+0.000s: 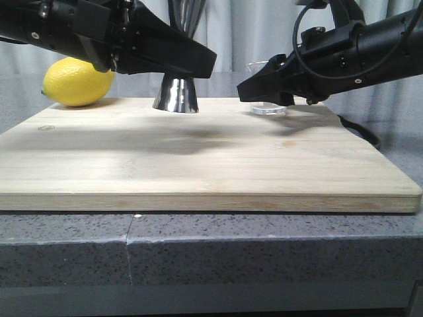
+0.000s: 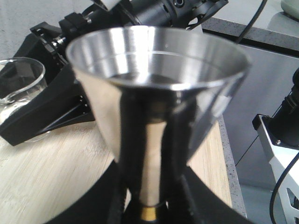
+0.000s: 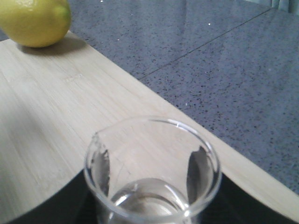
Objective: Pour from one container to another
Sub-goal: 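Lower the beaker onto the board with the right gripper and release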
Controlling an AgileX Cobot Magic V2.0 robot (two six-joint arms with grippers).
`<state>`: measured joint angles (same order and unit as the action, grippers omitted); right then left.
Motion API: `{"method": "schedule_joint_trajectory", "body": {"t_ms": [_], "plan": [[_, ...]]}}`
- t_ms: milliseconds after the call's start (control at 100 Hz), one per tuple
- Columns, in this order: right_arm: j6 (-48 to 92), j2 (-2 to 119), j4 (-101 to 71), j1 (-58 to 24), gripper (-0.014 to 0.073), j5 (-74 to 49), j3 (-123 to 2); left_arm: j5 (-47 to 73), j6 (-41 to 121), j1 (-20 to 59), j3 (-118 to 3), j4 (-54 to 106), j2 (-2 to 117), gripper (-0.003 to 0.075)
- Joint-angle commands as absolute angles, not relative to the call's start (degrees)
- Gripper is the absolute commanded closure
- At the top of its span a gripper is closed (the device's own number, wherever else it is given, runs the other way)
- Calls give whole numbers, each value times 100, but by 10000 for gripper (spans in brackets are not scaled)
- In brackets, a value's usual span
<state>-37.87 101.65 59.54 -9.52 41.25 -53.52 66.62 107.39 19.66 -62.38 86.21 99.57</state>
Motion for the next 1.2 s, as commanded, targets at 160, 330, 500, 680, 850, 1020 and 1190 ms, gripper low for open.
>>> {"method": "schedule_joint_trajectory", "body": {"t_ms": [160,330,500,680,850,1020,1190], "plan": [[-3724,9945,5998,-912,351,4219,-5476,7325,10750,2019,-6420,9066,9663,739],[-3734,9945,5998,-912,282,4219,-5476,7325,10750,2019,-6420,9066,9663,739],[-3899,9945,5998,-912,218,4219,-5476,7325,10750,2019,-6420,9066,9663,739],[-4025,9908,5998,-912,91,4183,-5476,7325,10750,2007,-6420,9066,9663,739],[-4025,9674,5998,-912,82,4032,-5476,7325,10750,2007,-6420,9066,9663,739],[-4293,9321,6039,-912,82,3826,-5476,7325,10759,2007,-6420,9066,9663,739],[-4732,9062,6291,-912,82,3825,-5476,7314,10759,2007,-6420,9066,9663,739]]}}
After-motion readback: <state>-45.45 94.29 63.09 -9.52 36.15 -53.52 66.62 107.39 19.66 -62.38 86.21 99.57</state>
